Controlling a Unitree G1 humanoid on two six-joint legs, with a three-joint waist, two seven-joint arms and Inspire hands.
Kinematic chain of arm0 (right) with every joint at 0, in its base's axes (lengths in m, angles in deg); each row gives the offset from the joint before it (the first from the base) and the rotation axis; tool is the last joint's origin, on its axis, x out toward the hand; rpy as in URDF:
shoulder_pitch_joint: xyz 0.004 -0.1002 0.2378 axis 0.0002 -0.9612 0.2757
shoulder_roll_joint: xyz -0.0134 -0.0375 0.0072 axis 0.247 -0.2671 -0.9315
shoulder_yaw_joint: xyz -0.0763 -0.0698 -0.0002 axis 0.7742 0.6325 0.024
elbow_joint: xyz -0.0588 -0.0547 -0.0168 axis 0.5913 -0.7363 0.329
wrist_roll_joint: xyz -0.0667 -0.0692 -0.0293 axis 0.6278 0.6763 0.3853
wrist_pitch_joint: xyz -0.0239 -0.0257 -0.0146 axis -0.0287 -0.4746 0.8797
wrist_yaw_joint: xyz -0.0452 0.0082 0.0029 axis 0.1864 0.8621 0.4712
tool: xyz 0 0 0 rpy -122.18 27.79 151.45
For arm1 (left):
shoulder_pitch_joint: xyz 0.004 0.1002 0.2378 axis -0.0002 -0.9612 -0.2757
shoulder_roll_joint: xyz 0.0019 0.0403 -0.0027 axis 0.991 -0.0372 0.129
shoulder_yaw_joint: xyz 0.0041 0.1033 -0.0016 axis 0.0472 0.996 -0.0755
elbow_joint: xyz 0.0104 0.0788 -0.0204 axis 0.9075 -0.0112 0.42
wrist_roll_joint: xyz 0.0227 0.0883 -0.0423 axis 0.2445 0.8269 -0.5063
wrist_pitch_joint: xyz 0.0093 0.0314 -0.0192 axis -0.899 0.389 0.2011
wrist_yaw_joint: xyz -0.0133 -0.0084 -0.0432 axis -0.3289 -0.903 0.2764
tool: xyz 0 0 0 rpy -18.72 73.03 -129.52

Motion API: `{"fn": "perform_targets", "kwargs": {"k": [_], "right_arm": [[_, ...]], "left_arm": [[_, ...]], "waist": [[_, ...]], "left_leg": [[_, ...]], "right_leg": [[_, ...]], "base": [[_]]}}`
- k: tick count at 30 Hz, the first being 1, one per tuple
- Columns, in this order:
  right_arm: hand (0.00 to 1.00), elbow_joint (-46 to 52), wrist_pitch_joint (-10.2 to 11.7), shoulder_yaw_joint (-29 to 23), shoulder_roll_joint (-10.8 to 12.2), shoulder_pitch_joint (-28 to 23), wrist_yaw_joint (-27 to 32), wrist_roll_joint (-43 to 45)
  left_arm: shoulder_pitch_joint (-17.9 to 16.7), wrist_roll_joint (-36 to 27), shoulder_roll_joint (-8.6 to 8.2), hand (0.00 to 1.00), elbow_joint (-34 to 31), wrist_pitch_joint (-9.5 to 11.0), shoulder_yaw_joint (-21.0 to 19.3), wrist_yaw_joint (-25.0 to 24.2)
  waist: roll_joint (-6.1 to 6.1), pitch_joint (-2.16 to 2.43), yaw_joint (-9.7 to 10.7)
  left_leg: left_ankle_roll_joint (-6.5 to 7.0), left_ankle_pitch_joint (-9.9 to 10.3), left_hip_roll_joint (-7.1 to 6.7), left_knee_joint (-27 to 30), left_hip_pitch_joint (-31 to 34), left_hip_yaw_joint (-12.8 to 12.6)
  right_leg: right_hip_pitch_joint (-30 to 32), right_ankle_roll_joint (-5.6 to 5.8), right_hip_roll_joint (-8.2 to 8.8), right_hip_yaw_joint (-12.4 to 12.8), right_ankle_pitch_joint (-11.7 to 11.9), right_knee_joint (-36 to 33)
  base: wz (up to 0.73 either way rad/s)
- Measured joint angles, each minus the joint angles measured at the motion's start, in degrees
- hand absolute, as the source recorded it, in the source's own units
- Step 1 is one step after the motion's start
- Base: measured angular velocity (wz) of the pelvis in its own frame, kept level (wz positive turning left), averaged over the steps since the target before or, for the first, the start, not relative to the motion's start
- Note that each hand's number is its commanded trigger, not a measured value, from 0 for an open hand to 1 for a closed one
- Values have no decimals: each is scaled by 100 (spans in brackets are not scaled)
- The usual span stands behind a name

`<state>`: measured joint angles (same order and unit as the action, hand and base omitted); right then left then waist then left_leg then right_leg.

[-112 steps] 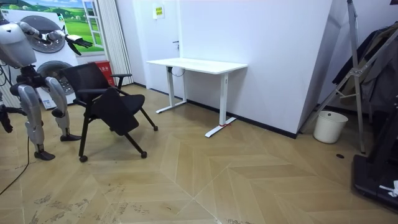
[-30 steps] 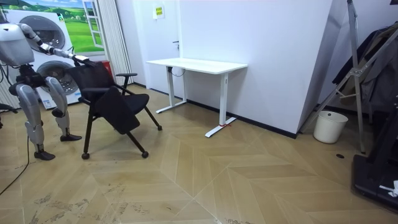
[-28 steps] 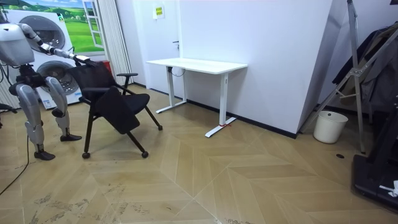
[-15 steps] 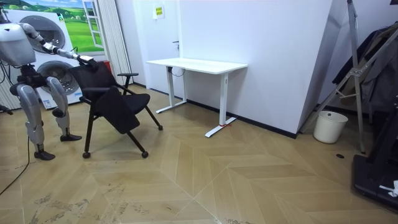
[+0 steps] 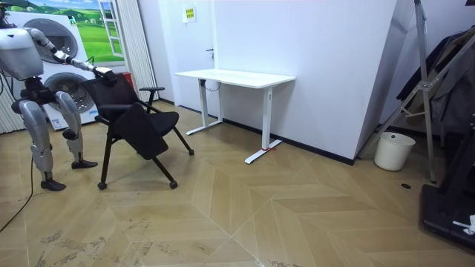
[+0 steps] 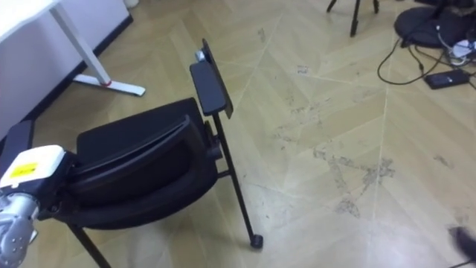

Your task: Push chair

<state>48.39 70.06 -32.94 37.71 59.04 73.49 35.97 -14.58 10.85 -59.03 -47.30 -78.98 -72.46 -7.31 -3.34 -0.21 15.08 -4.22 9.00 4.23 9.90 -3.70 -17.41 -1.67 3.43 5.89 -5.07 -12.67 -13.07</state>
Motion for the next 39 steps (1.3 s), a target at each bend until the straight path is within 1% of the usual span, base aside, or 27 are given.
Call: {"fn": "perform_targets", "kwargs": {"k": [2,4,6,7,9,11,12,13,14,15,16,17,18,19,21,22,23,24,25,28,29,31,33,34,36,37,39], "right_arm": [[0,240,-9,-75,-82,-4,184,188],[0,561,-9,-212,-164,22,366,546],[0,796,-7,-252,-483,139,503,975],[0,849,-8,-268,-558,199,504,1107],[0,1208,-22,-285,-755,456,502,1623],[0,1527,-41,-260,-870,511,488,2192],[0,1682,-44,-197,-968,548,485,2604],[0,1752,-61,-149,-1017,577,462,2759],[0,1825,-85,-34,-1104,708,365,3106],[0,1845,-87,92,-1202,866,263,3466],[0,1874,-87,124,-1240,930,192,3616],[0,1967,-97,181,-1311,1002,47,3757],[0,2083,-142,271,-1432,1012,-109,3832],[0,2218,-168,327,-1525,1035,-292,3882],[0,2365,-211,450,-1638,1112,-469,4040],[0,2429,-219,538,-1671,1111,-518,4053],[0,2529,-231,792,-1709,1156,-663,4118],[0,2645,-272,1090,-1726,1190,-907,4250],[0,2709,-275,1215,-1727,1192,-1039,4336],[0,2950,-271,1874,-1743,1200,-1856,4733],[0,2979,-278,1969,-1752,1201,-1974,4751],[0,3189,-279,2349,-1893,1225,-2427,4760],[0,3314,-270,2617,-1993,1339,-2739,4772],[0,3340,-244,2761,-2065,1414,-2943,4773],[0,3340,-206,2933,-2072,1527,-3242,4786],[0,3340,-197,2990,-2072,1556,-3332,4787],[0,3325,-194,3262,-2071,1657,-3579,4839]], "left_arm": [[-12,-16,62,100,3,41,-8,51],[-12,10,68,100,-10,40,-17,52],[-12,24,70,100,-19,33,-66,52],[-11,24,72,100,-19,34,-93,51],[19,20,71,100,0,15,-129,49],[68,26,76,100,0,2,-128,48],[97,28,92,100,-3,9,-127,47],[112,28,106,100,-4,10,-124,47],[116,29,119,100,5,8,-124,48],[120,28,136,100,5,10,-119,48],[140,29,148,100,4,18,-109,48],[172,43,164,100,0,54,-92,48],[184,84,164,100,-1,95,-81,49],[187,128,164,100,2,147,-81,50],[215,131,166,100,0,180,-52,52],[240,130,168,100,5,178,-12,53],[274,127,193,100,43,170,65,69],[336,125,202,100,80,187,150,74],[347,124,204,100,95,195,196,74],[458,125,241,100,87,339,365,74],[477,125,249,100,89,370,383,74],[554,125,297,100,88,465,478,139],[581,122,371,100,93,547,556,146],[603,123,374,100,104,578,597,150],[670,123,401,100,105,627,651,157],[698,123,422,100,98,642,679,157],[767,121,452,100,73,694,721,163]], "waist": [[28,-18,29],[42,-26,35],[82,-17,36],[88,-19,47],[139,-35,34],[192,-49,10],[240,-72,-23],[270,-84,-66],[311,-84,-155],[339,-65,-152],[351,-63,-162],[384,-62,-227],[411,-49,-292],[435,-46,-340],[451,-41,-408],[449,-37,-434],[468,-48,-472],[471,-41,-531],[471,-42,-565],[487,-41,-767],[500,-46,-793],[513,-50,-939],[529,-57,-995],[539,-62,-1040],[592,-81,-1049],[605,-76,-1057],[666,-60,-1111]], "left_leg": [[0,0,-7,-4,14,-6],[0,0,-7,-7,24,-31],[17,10,-6,12,46,-65],[41,24,0,38,69,-71],[54,33,1,63,88,-105],[54,33,4,78,87,-108],[54,32,4,82,70,-130],[54,32,0,79,44,-163],[54,33,5,80,8,-248],[54,33,6,81,4,-259],[54,33,7,80,6,-259],[55,33,9,80,-4,-276],[55,33,10,79,-15,-293],[54,33,10,75,-23,-293],[54,33,20,77,-36,-289],[54,33,27,75,-39,-286],[54,33,34,61,-83,-289],[54,33,31,41,-119,-293],[54,33,30,36,-125,-293],[54,33,14,-46,-152,-270],[54,33,12,-51,-166,-266],[54,33,10,-63,-191,-240],[54,32,11,-74,-191,-202],[54,33,11,-83,-193,-150],[54,33,13,-88,-197,-95],[54,33,14,-90,-198,-94],[54,33,16,-89,-192,-59]], "right_leg": [[67,-2,6,19,-19,-85],[86,1,7,32,-22,-88],[174,0,12,60,-45,-194],[204,-3,12,62,-58,-229],[281,-10,27,72,-101,-370],[283,-10,26,72,-110,-390],[288,-7,27,96,-116,-416],[305,-5,26,146,-133,-456],[324,-8,20,215,-141,-489],[322,-6,17,227,-140,-476],[322,-4,14,229,-135,-468],[326,-9,9,251,-120,-467],[321,-11,9,259,-113,-463],[297,-12,9,255,-111,-450],[243,-21,8,211,-98,-401],[208,-25,2,184,-80,-352],[159,-30,-3,173,-69,-331],[135,-29,-3,176,-69,-325],[125,-29,-3,176,-69,-311],[97,-20,-9,171,-53,-257],[73,-18,-9,167,-52,-260],[50,-18,-7,166,-52,-256],[47,-18,-11,156,-51,-253],[14,-19,-12,128,-51,-245],[-74,-19,-9,27,-51,-209],[-96,-19,-9,7,-51,-182],[-142,-20,-12,-27,-49,-134]], "base": [[-2],[-4],[-6],[-7],[-2],[0],[-7],[-23],[-23],[-17],[-4],[-7],[-6],[0],[5],[7],[0],[0],[0],[2],[0],[0],[2],[8],[21],[21],[13]]}}
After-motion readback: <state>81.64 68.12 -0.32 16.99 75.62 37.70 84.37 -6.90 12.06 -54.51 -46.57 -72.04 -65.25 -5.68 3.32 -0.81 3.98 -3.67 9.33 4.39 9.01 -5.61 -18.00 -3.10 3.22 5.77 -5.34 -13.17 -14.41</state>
